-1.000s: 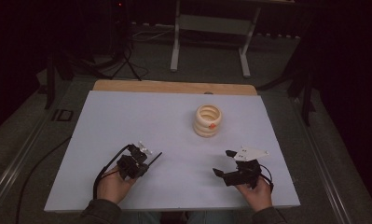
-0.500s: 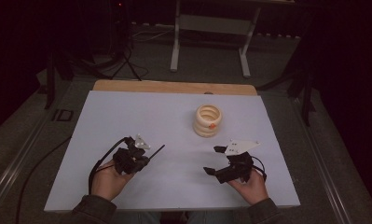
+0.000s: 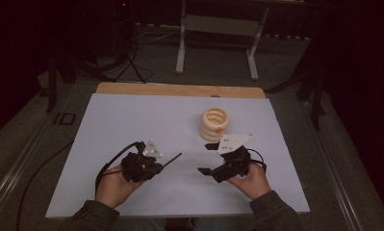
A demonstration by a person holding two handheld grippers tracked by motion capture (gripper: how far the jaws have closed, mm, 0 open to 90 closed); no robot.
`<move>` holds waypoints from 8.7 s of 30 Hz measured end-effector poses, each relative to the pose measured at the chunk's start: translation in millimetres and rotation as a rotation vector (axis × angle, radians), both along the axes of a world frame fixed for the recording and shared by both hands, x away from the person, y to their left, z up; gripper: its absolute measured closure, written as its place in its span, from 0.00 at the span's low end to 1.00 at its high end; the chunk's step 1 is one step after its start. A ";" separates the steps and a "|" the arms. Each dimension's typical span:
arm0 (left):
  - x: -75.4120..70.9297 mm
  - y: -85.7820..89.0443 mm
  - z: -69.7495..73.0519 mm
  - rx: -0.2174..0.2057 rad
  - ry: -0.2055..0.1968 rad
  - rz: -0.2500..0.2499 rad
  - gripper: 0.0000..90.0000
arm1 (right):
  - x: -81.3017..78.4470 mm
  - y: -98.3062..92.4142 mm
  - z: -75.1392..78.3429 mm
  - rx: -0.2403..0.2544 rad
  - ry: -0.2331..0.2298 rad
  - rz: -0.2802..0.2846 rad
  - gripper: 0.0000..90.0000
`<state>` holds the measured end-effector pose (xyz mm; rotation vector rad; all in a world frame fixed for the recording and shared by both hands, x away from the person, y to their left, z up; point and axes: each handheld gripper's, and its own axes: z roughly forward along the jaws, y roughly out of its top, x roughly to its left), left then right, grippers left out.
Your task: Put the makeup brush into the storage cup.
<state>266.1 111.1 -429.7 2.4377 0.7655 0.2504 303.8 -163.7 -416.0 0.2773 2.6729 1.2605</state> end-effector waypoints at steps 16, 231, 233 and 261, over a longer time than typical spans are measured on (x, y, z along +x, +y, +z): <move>-10.7 -36.8 -16.9 0.006 0.039 -0.233 0.96 | -2.8 31.7 -30.6 -0.151 0.043 0.237 0.54; -16.9 54.2 -36.7 -0.232 -0.093 0.098 0.46 | 78.5 -52.0 22.3 0.221 0.103 -0.263 0.95; -16.8 54.4 -36.7 -0.232 -0.093 0.100 0.46 | 82.1 -52.6 25.2 0.222 0.102 -0.269 0.95; -16.2 56.9 -35.0 -0.237 -0.096 0.102 0.45 | 124.3 -52.1 49.6 0.218 0.087 -0.347 0.95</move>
